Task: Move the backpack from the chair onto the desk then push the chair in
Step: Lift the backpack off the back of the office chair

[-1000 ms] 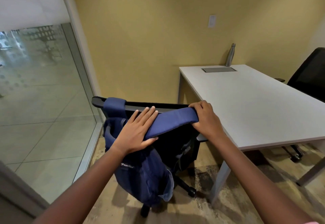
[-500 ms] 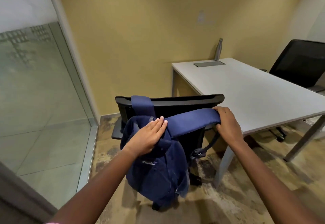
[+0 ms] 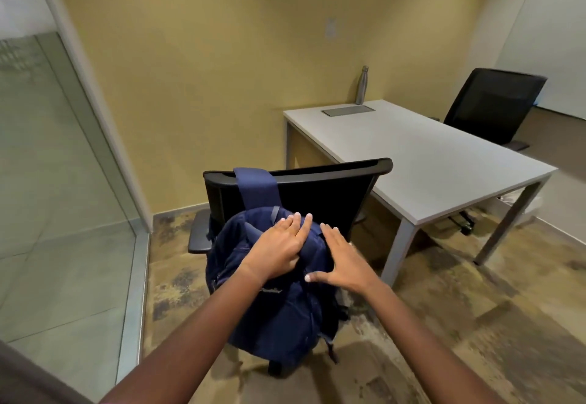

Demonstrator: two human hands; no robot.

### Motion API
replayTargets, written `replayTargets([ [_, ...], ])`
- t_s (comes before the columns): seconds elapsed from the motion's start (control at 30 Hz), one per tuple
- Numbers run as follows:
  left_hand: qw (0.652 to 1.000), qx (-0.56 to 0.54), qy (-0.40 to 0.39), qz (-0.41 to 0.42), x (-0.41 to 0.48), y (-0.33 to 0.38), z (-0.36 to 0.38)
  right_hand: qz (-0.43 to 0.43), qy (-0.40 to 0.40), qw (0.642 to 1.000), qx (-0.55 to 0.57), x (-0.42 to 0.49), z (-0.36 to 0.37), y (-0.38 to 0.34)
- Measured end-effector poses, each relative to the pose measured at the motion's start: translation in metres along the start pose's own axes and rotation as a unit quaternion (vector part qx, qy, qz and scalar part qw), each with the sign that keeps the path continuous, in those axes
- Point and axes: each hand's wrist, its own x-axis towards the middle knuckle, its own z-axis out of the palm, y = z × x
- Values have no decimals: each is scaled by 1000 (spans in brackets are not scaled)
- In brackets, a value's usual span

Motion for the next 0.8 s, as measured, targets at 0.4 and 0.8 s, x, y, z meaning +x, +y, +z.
replayTargets([
  [0.4, 999, -46, -2, 17, 3, 2, -3, 1, 167, 976, 140, 25, 16, -16],
  [0.8, 992, -23, 114, -38, 27, -72, -28, -1, 184, 971, 153, 37, 15, -2],
])
